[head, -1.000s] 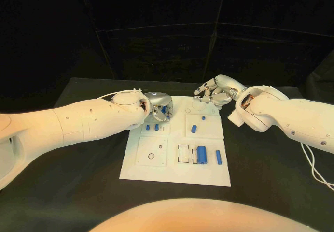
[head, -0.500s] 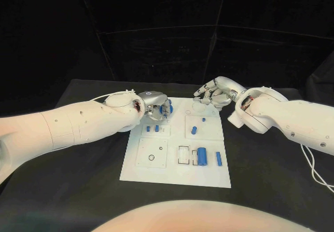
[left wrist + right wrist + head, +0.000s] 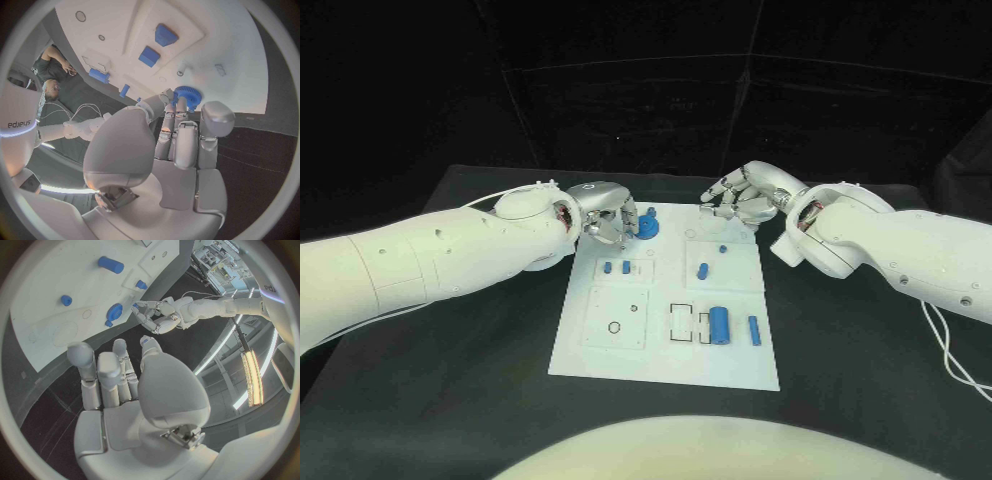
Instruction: Assemble the parts on the task board
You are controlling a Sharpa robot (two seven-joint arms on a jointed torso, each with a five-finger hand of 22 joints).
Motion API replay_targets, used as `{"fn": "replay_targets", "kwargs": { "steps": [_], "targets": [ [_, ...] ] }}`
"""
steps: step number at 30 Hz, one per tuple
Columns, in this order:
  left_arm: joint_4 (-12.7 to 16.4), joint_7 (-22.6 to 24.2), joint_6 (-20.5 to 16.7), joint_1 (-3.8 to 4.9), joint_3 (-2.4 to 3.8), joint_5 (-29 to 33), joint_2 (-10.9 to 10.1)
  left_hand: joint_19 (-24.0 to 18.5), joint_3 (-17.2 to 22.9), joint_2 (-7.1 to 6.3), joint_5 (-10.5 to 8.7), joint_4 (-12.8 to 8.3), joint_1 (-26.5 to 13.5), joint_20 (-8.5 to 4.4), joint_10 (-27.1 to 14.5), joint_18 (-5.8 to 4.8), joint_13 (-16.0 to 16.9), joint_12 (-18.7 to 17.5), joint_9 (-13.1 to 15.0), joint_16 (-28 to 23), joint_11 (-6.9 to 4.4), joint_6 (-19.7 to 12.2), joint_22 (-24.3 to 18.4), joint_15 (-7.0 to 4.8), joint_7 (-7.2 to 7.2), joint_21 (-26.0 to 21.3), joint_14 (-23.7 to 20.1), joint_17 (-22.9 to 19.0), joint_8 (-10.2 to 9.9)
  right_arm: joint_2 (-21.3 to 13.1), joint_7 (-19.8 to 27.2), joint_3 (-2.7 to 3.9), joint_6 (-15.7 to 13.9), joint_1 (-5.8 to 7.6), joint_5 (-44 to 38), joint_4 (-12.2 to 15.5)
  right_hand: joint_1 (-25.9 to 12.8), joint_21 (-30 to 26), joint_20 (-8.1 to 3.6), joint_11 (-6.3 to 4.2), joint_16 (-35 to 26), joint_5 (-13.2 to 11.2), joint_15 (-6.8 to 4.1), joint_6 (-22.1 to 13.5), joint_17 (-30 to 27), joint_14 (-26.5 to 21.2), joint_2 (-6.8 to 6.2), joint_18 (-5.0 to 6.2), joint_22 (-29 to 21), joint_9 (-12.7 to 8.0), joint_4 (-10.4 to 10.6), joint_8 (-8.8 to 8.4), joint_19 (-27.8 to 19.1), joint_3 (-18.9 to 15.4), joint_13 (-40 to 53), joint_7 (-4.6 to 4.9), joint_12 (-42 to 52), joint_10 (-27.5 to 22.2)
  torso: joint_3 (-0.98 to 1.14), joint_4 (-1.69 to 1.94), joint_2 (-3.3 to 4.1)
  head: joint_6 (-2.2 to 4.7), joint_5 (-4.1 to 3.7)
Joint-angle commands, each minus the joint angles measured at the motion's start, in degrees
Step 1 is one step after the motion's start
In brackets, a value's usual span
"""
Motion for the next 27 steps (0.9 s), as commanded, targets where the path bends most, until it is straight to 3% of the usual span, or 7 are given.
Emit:
{"fn": "replay_targets", "kwargs": {
  "steps": [1, 8, 27],
  "targets": [
    [0.0, 0.0, 2.1, 0.10, 0.09, 0.8, -0.3, 0.2, 0.2, -0.21, 0.19, 0.2, -0.6, -0.03, 1.3, -0.91, -0.1, -0.3, -0.1, 0.2, -0.78, 0.5, 0.1, -0.20, -0.08, 0.4, 1.4, -0.2, -0.3, 0.1, 0.6, 0.03, -0.1, 0.09, 0.1, 0.0, 0.5, -0.2, 0.02, 0.02, 0.0, 0.3, 0.10, -0.5, 0.0, -0.3, 0.11, 1.12, -0.1, 0.0, 0.2, 0.28, -0.6, 0.2, -0.1, 0.04, -0.2, -0.5, 0.01, -0.04, 0.05, -0.06, 0.07],
    [-0.5, -0.4, 4.5, -0.02, 0.04, 0.8, -0.2, 0.2, 0.1, -0.48, 0.18, 0.5, -1.2, 0.01, 1.5, -0.93, -0.2, -0.7, -0.2, 0.2, -0.72, 0.6, 0.3, -0.16, 0.02, 0.5, 1.4, -0.3, -0.6, 0.1, 0.6, 0.03, -0.1, 0.06, 0.1, -0.1, 0.5, -0.2, 0.02, 0.02, 0.0, 0.3, 0.10, -0.5, 0.0, -0.3, 0.11, 1.12, -0.1, 0.0, 0.2, 0.28, -0.6, 0.2, -0.1, 0.04, -0.2, -0.5, 0.03, -0.07, 0.05, -0.18, 0.06],
    [-0.5, -1.3, 6.9, -0.23, -0.02, 0.9, -0.5, 0.0, 0.0, -0.64, 0.18, 0.6, -1.4, 0.03, 1.5, -0.92, -0.4, -1.0, -0.4, -0.3, -0.67, 0.5, 0.4, -0.11, 0.07, 0.5, 1.2, -1.2, -0.9, 0.0, 0.4, 0.03, -0.4, 0.05, 0.1, 0.0, 0.5, -0.2, 0.02, 0.02, 0.0, 0.3, 0.10, -0.5, 0.0, -0.3, 0.11, 1.12, -0.1, 0.0, 0.2, 0.28, -0.6, 0.2, -0.1, 0.04, -0.2, -0.5, 0.04, -0.04, 0.09, -0.41, 0.14]
  ]
}}
